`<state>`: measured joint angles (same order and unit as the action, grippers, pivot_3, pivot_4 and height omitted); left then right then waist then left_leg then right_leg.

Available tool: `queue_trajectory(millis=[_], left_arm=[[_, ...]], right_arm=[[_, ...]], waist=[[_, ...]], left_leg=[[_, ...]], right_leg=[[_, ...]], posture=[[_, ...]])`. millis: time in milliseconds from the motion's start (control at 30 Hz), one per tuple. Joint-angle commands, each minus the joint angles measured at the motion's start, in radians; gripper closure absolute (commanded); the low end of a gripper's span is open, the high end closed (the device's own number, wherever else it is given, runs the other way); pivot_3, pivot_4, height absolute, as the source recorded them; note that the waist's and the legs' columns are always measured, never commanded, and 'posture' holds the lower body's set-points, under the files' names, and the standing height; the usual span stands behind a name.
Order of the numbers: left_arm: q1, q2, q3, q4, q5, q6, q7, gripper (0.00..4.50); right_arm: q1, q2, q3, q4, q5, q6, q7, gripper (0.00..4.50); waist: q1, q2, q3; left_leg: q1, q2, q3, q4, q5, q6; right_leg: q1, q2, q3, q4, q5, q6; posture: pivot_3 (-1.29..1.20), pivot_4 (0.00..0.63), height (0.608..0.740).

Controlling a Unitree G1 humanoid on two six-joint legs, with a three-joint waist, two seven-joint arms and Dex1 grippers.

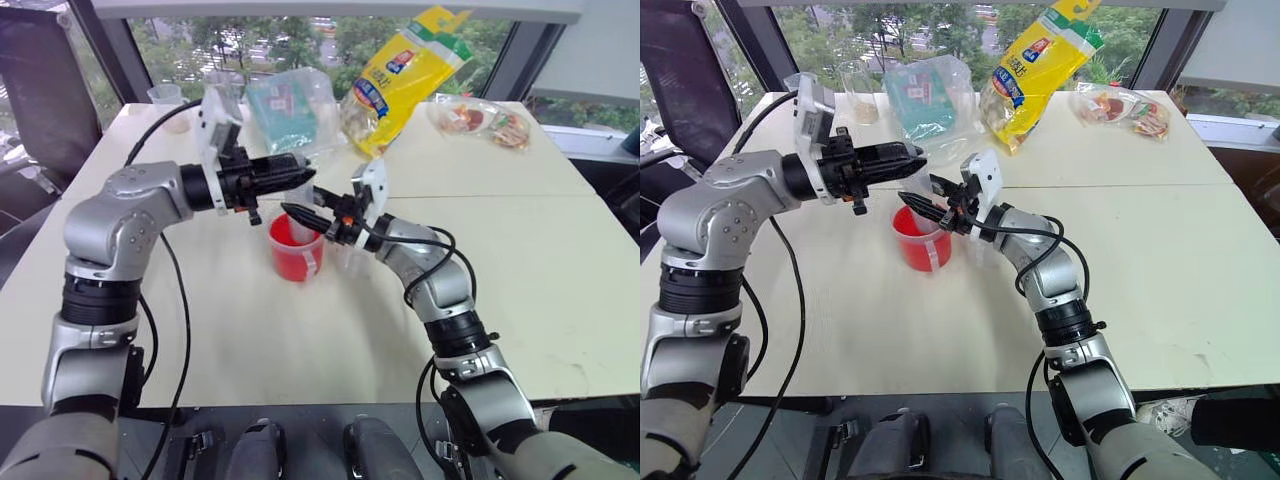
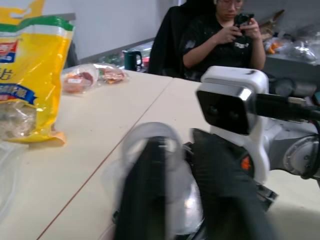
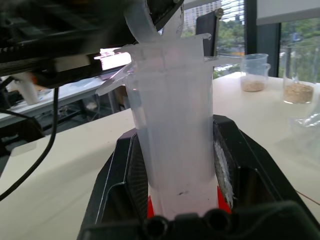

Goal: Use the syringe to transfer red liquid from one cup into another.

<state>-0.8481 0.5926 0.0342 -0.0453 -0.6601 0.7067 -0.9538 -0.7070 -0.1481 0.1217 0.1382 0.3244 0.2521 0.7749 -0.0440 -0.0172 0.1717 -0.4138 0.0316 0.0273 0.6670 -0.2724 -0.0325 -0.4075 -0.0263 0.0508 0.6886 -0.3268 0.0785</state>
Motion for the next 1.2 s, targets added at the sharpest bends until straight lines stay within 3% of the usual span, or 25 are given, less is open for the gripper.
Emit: queue_trajectory(millis=[33, 1200], left_arm=[[-0.029, -0.013, 0.011, -0.031, -0.010, -0.013, -0.004, 4.46], [-0.169, 0.011, 0.091, 0.009, -0.019, -0.022, 0.034, 4.46]], right_arm=[[-0.010, 0.007, 0.015, -0.062, 0.012, 0.008, 0.012, 3.08], [-0.006, 0.004, 0.066, 0.006, -0.011, 0.037, 0.071, 3.08]], waist=[[0.001, 0.000, 0.000], [0.000, 0.000, 0.000]], left_leg=[[0.000, 0.000, 0.000, 0.000, 0.000, 0.000], [0.000, 0.000, 0.000, 0.000, 0.000, 0.000]], right_leg=[[0.000, 0.000, 0.000, 0.000, 0.000, 0.000], [0.000, 0.000, 0.000, 0.000, 0.000, 0.000]], posture=[[0.00, 0.150, 0.740], [0.00, 0.150, 0.740]])
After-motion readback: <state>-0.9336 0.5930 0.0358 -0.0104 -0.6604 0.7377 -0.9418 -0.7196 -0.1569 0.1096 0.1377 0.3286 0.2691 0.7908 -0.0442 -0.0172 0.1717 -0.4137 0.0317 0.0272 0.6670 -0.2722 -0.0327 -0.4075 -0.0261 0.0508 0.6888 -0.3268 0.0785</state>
